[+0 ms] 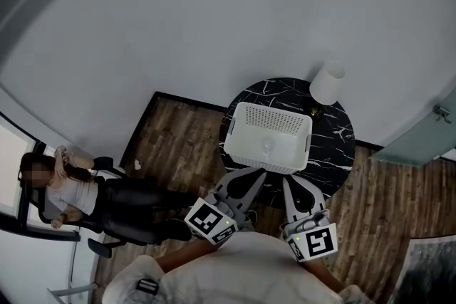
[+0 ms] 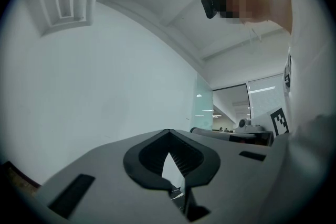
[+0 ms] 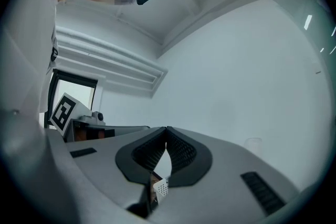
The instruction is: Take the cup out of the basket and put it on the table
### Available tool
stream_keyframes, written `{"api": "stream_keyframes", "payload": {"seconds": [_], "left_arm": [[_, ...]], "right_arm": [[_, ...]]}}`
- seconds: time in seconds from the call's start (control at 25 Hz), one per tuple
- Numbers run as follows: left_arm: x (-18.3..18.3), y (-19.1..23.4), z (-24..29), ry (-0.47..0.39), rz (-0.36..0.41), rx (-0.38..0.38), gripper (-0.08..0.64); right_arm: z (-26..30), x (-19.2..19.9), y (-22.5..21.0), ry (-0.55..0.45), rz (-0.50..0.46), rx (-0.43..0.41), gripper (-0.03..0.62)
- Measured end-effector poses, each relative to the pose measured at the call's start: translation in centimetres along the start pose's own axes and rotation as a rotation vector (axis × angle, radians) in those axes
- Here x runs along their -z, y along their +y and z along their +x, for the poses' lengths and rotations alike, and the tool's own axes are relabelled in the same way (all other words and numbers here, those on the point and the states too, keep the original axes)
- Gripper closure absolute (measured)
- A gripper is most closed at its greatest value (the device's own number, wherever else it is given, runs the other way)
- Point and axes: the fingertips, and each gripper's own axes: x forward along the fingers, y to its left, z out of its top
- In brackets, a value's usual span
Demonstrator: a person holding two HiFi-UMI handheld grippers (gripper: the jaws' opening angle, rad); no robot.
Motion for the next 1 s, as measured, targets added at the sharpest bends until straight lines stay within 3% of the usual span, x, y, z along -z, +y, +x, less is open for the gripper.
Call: {"api": "stream_keyframes", "payload": {"seconds": [0.36, 0.52, 1.0], "left_arm": [[0.9, 5.5, 0.6, 0.047, -0.028, -0.013, 0.555], [1.8, 5.3, 2.0, 0.071, -0.053, 0.012, 0.555], [3.5, 2.6, 9.1, 0.114, -0.023, 0.042, 0.555]], "right_arm": [[5.4, 1.9, -0.3, 0.053, 0.011, -0.016, 0.584], [5.6, 2.4, -1.8, 0.068, 0.018, 0.004, 0.584], [3.1, 2.7, -9.3, 0.068, 0.033, 0.053, 0.584]]}}
